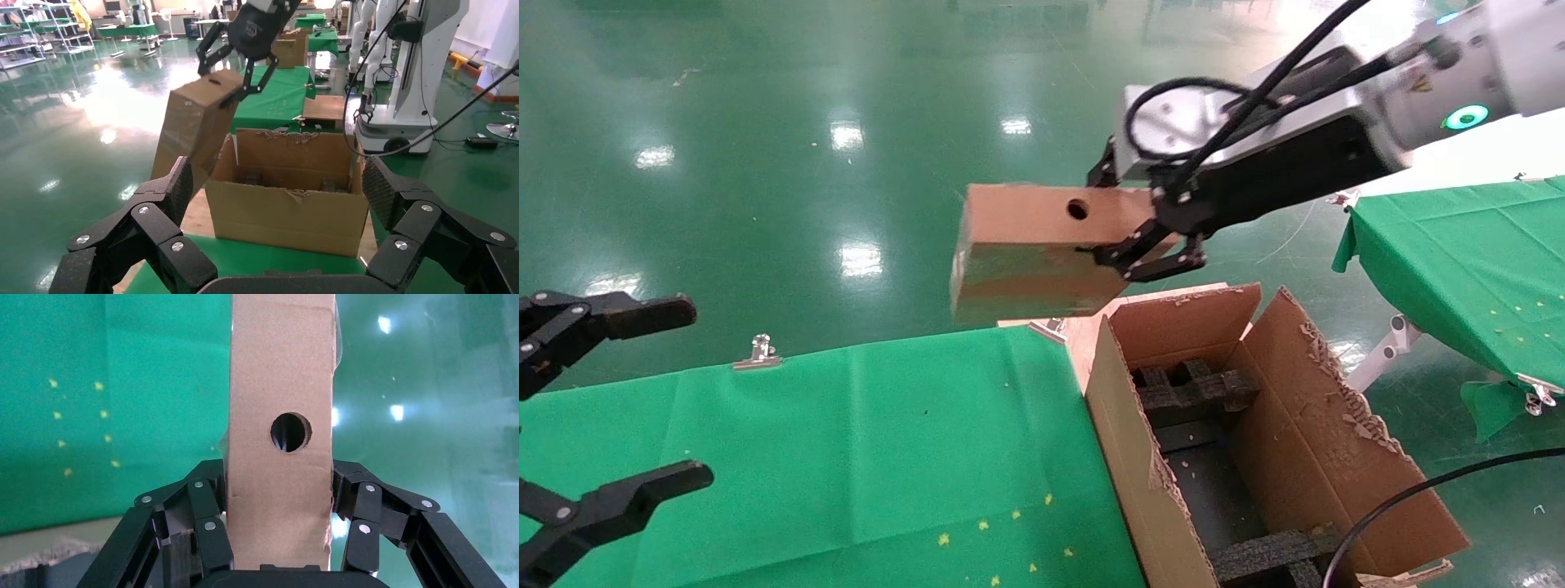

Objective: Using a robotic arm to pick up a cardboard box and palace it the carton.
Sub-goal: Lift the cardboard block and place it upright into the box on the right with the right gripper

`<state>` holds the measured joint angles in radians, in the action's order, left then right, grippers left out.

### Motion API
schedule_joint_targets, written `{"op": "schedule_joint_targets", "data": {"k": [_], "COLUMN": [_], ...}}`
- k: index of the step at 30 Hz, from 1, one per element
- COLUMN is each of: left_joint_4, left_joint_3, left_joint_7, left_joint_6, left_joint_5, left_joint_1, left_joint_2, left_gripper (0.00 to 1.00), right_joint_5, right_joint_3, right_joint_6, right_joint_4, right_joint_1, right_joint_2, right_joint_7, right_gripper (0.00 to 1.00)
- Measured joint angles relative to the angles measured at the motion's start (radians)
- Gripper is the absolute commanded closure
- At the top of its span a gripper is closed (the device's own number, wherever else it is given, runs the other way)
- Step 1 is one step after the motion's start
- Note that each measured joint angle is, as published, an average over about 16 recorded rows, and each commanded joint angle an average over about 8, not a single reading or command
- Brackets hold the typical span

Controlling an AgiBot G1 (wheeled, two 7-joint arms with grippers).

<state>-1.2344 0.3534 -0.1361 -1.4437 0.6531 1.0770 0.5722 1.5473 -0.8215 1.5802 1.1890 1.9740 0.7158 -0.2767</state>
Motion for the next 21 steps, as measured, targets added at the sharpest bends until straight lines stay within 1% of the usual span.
{"op": "schedule_joint_targets", "data": {"k": [5,10,16,21], "left_joint_4": [0.000,0.000,0.000,0.000], "left_joint_3": [0.000,0.000,0.000,0.000], "left_joint_7": [0.000,0.000,0.000,0.000], "left_joint_6": [0.000,0.000,0.000,0.000], "left_joint_5": [0.000,0.000,0.000,0.000], "left_joint_1": [0.000,0.000,0.000,0.000], "left_joint_2": [0.000,0.000,0.000,0.000], "left_gripper": [0.00,0.00,0.00,0.00], "right_joint_5": [0.018,0.042,0.062,0.056], "right_joint_3": [-0.041,-0.086,-0.143,-0.184], "right_joint_6": [0.001,0.002,0.000,-0.006], "right_joint_4": [0.003,0.028,0.078,0.116], "right_joint_1": [0.050,0.080,0.093,0.086], "right_joint_2": [-0.073,-0.173,-0.305,-0.399], "right_joint_7": [-0.009,-0.045,-0.111,-0.171], "right_gripper": [1.00,1.00,1.00,1.00]}}
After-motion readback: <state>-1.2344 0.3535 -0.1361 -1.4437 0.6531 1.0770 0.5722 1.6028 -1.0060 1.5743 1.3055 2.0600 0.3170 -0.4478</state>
